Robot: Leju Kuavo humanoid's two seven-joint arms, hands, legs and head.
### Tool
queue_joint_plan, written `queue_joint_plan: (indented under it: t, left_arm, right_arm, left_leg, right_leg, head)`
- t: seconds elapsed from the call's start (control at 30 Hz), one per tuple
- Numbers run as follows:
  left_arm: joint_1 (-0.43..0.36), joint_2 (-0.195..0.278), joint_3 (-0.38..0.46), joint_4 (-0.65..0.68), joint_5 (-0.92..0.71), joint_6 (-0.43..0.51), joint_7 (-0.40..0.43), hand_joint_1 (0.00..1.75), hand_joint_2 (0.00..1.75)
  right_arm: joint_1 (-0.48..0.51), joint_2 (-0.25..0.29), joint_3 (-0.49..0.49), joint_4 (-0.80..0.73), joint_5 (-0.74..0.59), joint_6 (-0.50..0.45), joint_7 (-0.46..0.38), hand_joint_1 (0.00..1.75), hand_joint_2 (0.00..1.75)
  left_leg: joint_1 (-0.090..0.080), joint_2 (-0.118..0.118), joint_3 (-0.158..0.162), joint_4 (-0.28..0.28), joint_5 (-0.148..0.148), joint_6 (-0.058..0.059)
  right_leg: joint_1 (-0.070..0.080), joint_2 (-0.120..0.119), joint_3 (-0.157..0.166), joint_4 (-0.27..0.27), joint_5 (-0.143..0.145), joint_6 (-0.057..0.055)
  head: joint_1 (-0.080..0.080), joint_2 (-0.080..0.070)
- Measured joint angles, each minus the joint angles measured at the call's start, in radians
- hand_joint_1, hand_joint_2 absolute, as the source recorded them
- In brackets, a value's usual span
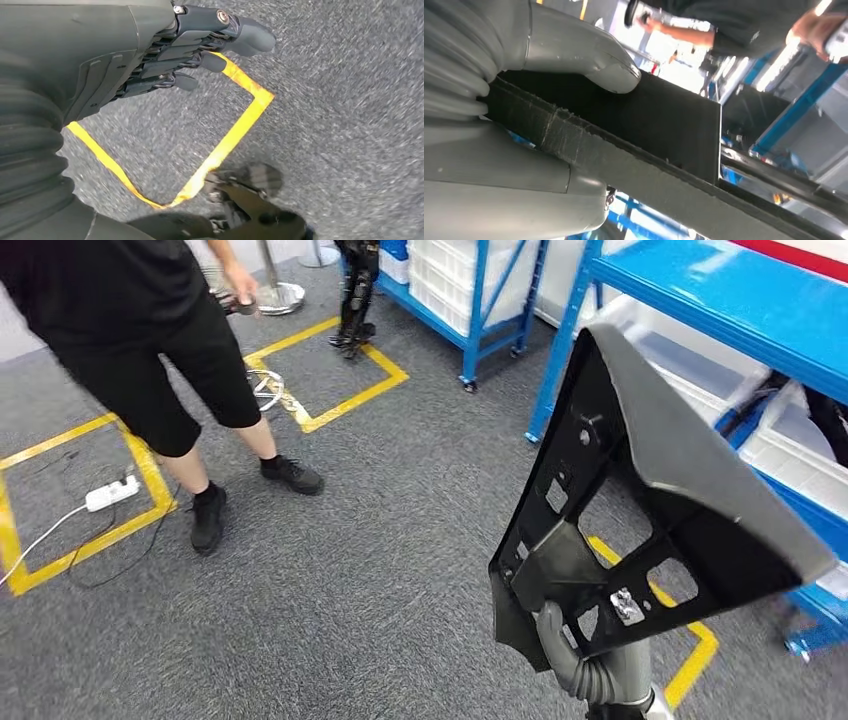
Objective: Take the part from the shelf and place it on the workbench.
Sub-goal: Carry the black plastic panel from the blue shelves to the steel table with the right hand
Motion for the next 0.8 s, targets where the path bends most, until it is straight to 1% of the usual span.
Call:
queue_joint_plan:
  t: [0.03, 0.07, 0.1, 0.13, 0.17, 0.2, 0.23, 0.27, 0.3, 0.33, 0.37, 0.4, 0.43, 0.47, 0.5, 0.53, 0.57, 0.6, 0.63, 0.67, 0.7, 0.73, 0.77, 0.8]
  left_arm:
    - [0.000, 0.000, -0.001, 0.000, 0.000, -0.005, -0.002, 0.00, 1.75]
    - [0.000, 0.001, -0.001, 0.000, -0.001, -0.012, -0.005, 0.00, 1.75]
    - [0.001, 0.002, -0.003, 0.000, -0.003, -0.017, -0.007, 0.00, 1.75]
    - [0.002, 0.003, -0.004, 0.000, -0.006, -0.020, -0.008, 0.00, 1.75]
    - [0.003, 0.005, -0.007, 0.000, -0.010, -0.022, -0.008, 0.00, 1.75]
    - [0.002, 0.007, -0.010, 0.000, -0.014, -0.022, -0.008, 0.00, 1.75]
    - [0.000, 0.008, -0.014, 0.000, -0.017, -0.021, -0.009, 0.00, 1.75]
    - [-0.001, 0.009, -0.017, 0.000, -0.018, -0.021, -0.011, 0.00, 1.75]
    - [-0.002, 0.010, -0.019, 0.000, -0.019, -0.020, -0.014, 0.00, 1.75]
    - [-0.001, 0.012, -0.021, 0.000, -0.020, -0.019, -0.019, 0.00, 1.75]
    - [0.000, 0.013, -0.023, 0.000, -0.021, -0.016, -0.025, 0.00, 1.75]
    - [0.001, 0.014, -0.025, 0.000, -0.022, -0.014, -0.030, 0.00, 1.75]
    - [0.000, 0.016, -0.027, 0.000, -0.022, -0.012, -0.035, 0.00, 1.75]
    - [-0.003, 0.016, -0.029, 0.000, -0.023, -0.012, -0.039, 0.00, 1.75]
    - [-0.005, 0.017, -0.030, 0.000, -0.025, -0.012, -0.041, 0.00, 1.75]
    - [-0.006, 0.017, -0.031, 0.000, -0.027, -0.012, -0.043, 0.00, 1.75]
    - [-0.006, 0.017, -0.033, 0.000, -0.029, -0.012, -0.043, 0.00, 1.75]
    - [-0.005, 0.017, -0.034, 0.000, -0.031, -0.013, -0.044, 0.00, 1.75]
    - [-0.004, 0.017, -0.035, 0.000, -0.032, -0.013, -0.044, 0.00, 1.75]
    - [-0.003, 0.017, -0.035, 0.000, -0.033, -0.015, -0.044, 0.00, 1.75]
    - [-0.003, 0.017, -0.035, 0.000, -0.033, -0.020, -0.043, 0.00, 1.75]
    - [-0.003, 0.018, -0.035, 0.000, -0.033, -0.027, -0.043, 0.00, 1.75]
    - [-0.003, 0.018, -0.035, 0.000, -0.033, -0.034, -0.044, 0.00, 1.75]
    - [-0.002, 0.019, -0.036, 0.000, -0.033, -0.041, -0.044, 0.00, 1.75]
  right_arm:
    - [0.002, -0.001, 0.000, 0.000, -0.001, -0.001, 0.001, 1.75, 1.75]
    - [0.002, -0.001, 0.000, 0.000, -0.002, 0.000, 0.001, 1.75, 1.75]
    - [0.002, -0.001, 0.000, 0.000, -0.003, 0.000, 0.002, 1.75, 1.75]
    - [0.002, -0.002, 0.000, 0.000, -0.005, 0.001, 0.002, 1.75, 1.75]
    - [0.001, -0.002, 0.000, 0.000, -0.007, 0.003, 0.003, 1.75, 1.75]
    - [0.001, -0.002, 0.000, 0.000, -0.008, 0.005, 0.003, 1.75, 1.75]
    - [-0.001, -0.002, 0.000, 0.000, -0.009, 0.007, 0.004, 1.75, 1.75]
    - [-0.002, -0.003, 0.000, 0.000, -0.010, 0.009, 0.004, 1.75, 1.75]
    - [-0.003, -0.003, 0.000, 0.000, -0.010, 0.010, 0.004, 1.75, 1.75]
    - [-0.005, -0.003, 0.000, 0.000, -0.010, 0.011, 0.004, 1.75, 1.75]
    - [-0.007, -0.003, 0.000, 0.000, -0.010, 0.012, 0.004, 1.75, 1.75]
    - [-0.009, -0.003, 0.000, 0.000, -0.010, 0.012, 0.004, 1.75, 1.75]
    - [-0.010, -0.003, 0.000, 0.000, -0.010, 0.013, 0.004, 1.75, 1.75]
    - [-0.010, -0.004, 0.000, 0.001, -0.010, 0.013, 0.003, 1.75, 1.75]
    - [-0.010, -0.005, 0.000, 0.001, -0.010, 0.013, 0.003, 1.75, 1.75]
    - [-0.009, -0.005, 0.000, 0.002, -0.010, 0.014, 0.003, 1.75, 1.75]
    - [-0.009, -0.006, 0.000, 0.002, -0.010, 0.014, 0.003, 1.75, 1.75]
    - [-0.009, -0.006, 0.000, 0.003, -0.010, 0.014, 0.003, 1.75, 1.75]
    - [-0.009, -0.007, 0.000, 0.003, -0.010, 0.014, 0.003, 1.75, 1.75]
    - [-0.009, -0.007, 0.000, 0.003, -0.010, 0.015, 0.003, 1.75, 1.75]
    - [-0.009, -0.007, 0.000, 0.003, -0.010, 0.015, 0.003, 1.75, 1.75]
    - [-0.010, -0.007, 0.000, 0.003, -0.010, 0.015, 0.003, 1.75, 1.75]
    - [-0.010, -0.007, 0.000, 0.003, -0.010, 0.016, 0.003, 1.75, 1.75]
    - [-0.011, -0.007, 0.000, 0.003, -0.010, 0.016, 0.003, 1.75, 1.75]
  left_leg:
    - [0.006, 0.012, -0.025, 0.054, -0.022, -0.006]
    - [0.012, 0.019, -0.037, 0.083, -0.029, -0.012]
    - [0.017, 0.024, -0.031, 0.076, -0.017, -0.017]
    - [0.023, 0.033, -0.005, 0.033, 0.009, -0.022]
    - [0.026, 0.055, 0.034, -0.035, 0.038, -0.025]
    - [0.025, 0.077, 0.070, -0.097, 0.060, -0.027]
    - [0.022, 0.093, 0.095, -0.142, 0.072, -0.024]
    - [0.018, 0.101, 0.106, -0.165, 0.075, -0.020]
    - [0.013, 0.093, 0.104, -0.169, 0.074, -0.012]
    - [0.012, 0.081, 0.102, -0.171, 0.076, -0.004]
    - [0.012, 0.068, 0.101, -0.174, 0.079, 0.003]
    - [0.014, 0.056, 0.101, -0.177, 0.082, 0.010]
    - [0.017, 0.044, 0.102, -0.180, 0.086, 0.017]
    - [0.020, 0.032, 0.100, -0.181, 0.089, 0.022]
    - [0.020, 0.019, 0.097, -0.181, 0.091, 0.026]
    - [0.020, 0.005, 0.095, -0.181, 0.092, 0.028]
    - [0.020, -0.010, 0.092, -0.181, 0.094, 0.029]
    - [0.020, -0.025, 0.091, -0.181, 0.096, 0.029]
    - [0.021, -0.041, 0.091, -0.181, 0.097, 0.028]
    - [0.022, -0.056, 0.091, -0.181, 0.099, 0.025]
    - [0.021, -0.071, 0.090, -0.180, 0.101, 0.021]
    - [0.020, -0.084, 0.088, -0.179, 0.103, 0.017]
    - [0.018, -0.095, 0.087, -0.180, 0.105, 0.011]
    - [0.017, -0.105, 0.085, -0.182, 0.108, 0.005]
  right_leg:
    - [0.001, -0.017, 0.000, 0.000, -0.001, -0.001]
    - [0.000, -0.033, 0.000, 0.000, -0.002, -0.001]
    - [-0.001, -0.048, 0.000, 0.001, -0.003, -0.001]
    - [-0.003, -0.062, 0.002, 0.001, -0.004, 0.001]
    - [-0.003, -0.075, 0.004, 0.002, -0.007, 0.005]
    - [-0.001, -0.087, 0.006, 0.004, -0.010, 0.010]
    - [0.001, -0.097, 0.008, 0.005, -0.013, 0.016]
    - [0.004, -0.106, 0.010, 0.006, -0.015, 0.021]
    - [0.005, -0.116, 0.011, 0.005, -0.016, 0.027]
    - [0.004, -0.125, 0.013, 0.004, -0.017, 0.032]
    - [0.001, -0.118, 0.013, 0.007, -0.020, 0.038]
    - [-0.002, -0.095, 0.007, 0.020, -0.030, 0.042]
    - [-0.004, -0.064, -0.007, 0.052, -0.048, 0.042]
    - [-0.007, -0.030, -0.033, 0.105, -0.074, 0.040]
    - [-0.008, -0.009, -0.067, 0.173, -0.103, 0.036]
    - [-0.008, 0.000, -0.101, 0.239, -0.127, 0.034]
    - [-0.009, 0.003, -0.124, 0.283, -0.139, 0.036]
    - [-0.010, 0.005, -0.130, 0.291, -0.135, 0.042]
    - [-0.012, 0.008, -0.115, 0.257, -0.116, 0.050]
    - [-0.015, 0.020, -0.084, 0.193, -0.088, 0.059]
    - [-0.019, 0.043, -0.049, 0.120, -0.063, 0.065]
    - [-0.022, 0.062, -0.020, 0.060, -0.043, 0.066]
    - [-0.022, 0.075, -0.003, 0.024, -0.032, 0.062]
    - [-0.020, 0.079, 0.005, 0.009, -0.028, 0.055]
  head:
    - [0.000, 0.000]
    - [0.000, 0.000]
    - [-0.001, 0.000]
    - [-0.001, 0.000]
    - [-0.001, 0.000]
    - [-0.002, 0.000]
    - [0.000, 0.000]
    - [0.001, 0.000]
    - [0.003, 0.000]
    - [0.005, 0.000]
    - [0.005, 0.000]
    - [0.006, 0.000]
    - [0.007, 0.000]
    - [0.010, 0.000]
    - [0.011, 0.000]
    - [0.013, 0.000]
    - [0.013, 0.000]
    - [0.013, 0.000]
    - [0.013, 0.000]
    - [0.013, 0.000]
    - [0.014, 0.000]
    - [0.013, 0.000]
    - [0.013, 0.000]
    - [0.012, 0.000]
